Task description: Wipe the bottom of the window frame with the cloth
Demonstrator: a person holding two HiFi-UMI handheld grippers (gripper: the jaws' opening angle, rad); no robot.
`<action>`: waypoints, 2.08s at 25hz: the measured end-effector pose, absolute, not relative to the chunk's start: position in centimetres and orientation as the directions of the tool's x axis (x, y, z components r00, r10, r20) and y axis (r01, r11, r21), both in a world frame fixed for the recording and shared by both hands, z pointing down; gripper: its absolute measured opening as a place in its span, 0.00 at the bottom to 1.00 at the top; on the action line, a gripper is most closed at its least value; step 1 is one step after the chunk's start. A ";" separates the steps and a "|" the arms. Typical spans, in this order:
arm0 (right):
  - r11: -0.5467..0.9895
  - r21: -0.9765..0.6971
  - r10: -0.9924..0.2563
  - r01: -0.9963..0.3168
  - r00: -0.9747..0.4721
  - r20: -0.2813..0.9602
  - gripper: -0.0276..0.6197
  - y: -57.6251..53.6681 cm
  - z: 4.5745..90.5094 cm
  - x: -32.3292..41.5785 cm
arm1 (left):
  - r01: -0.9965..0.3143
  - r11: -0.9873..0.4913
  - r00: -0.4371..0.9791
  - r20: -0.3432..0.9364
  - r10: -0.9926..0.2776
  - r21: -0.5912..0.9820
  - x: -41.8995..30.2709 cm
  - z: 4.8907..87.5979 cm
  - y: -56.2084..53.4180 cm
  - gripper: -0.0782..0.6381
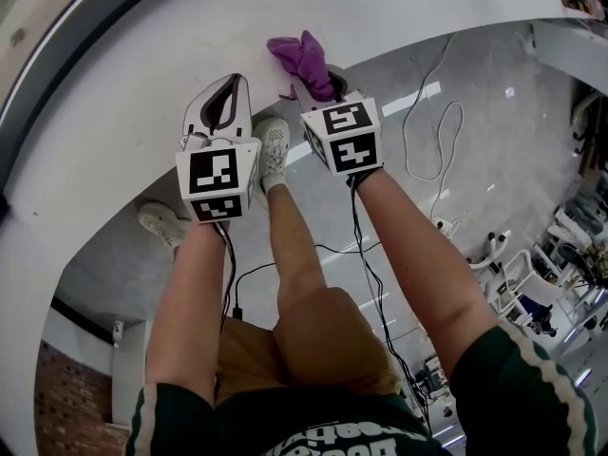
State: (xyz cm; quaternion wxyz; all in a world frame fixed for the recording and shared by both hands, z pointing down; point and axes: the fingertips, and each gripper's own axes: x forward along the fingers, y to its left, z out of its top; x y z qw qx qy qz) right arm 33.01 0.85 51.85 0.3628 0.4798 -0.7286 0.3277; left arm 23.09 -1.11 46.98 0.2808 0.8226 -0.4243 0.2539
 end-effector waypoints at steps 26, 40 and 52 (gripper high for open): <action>0.442 -0.128 -0.402 -0.888 -0.323 0.857 0.22 3.2 52.0 19.1 | -0.912 -0.360 0.391 0.675 -0.625 0.195 8.6 46.2 0.9 0.12; 0.523 -0.156 -0.346 -0.838 -0.376 0.860 0.22 5.3 51.9 9.5 | -0.940 -0.302 0.325 0.675 -0.662 0.156 0.1 44.8 3.1 0.12; 0.587 -0.156 -0.298 -0.794 -0.391 0.871 0.22 7.0 52.0 1.9 | -0.958 -0.256 0.275 0.679 -0.680 0.132 -7.4 44.1 6.4 0.12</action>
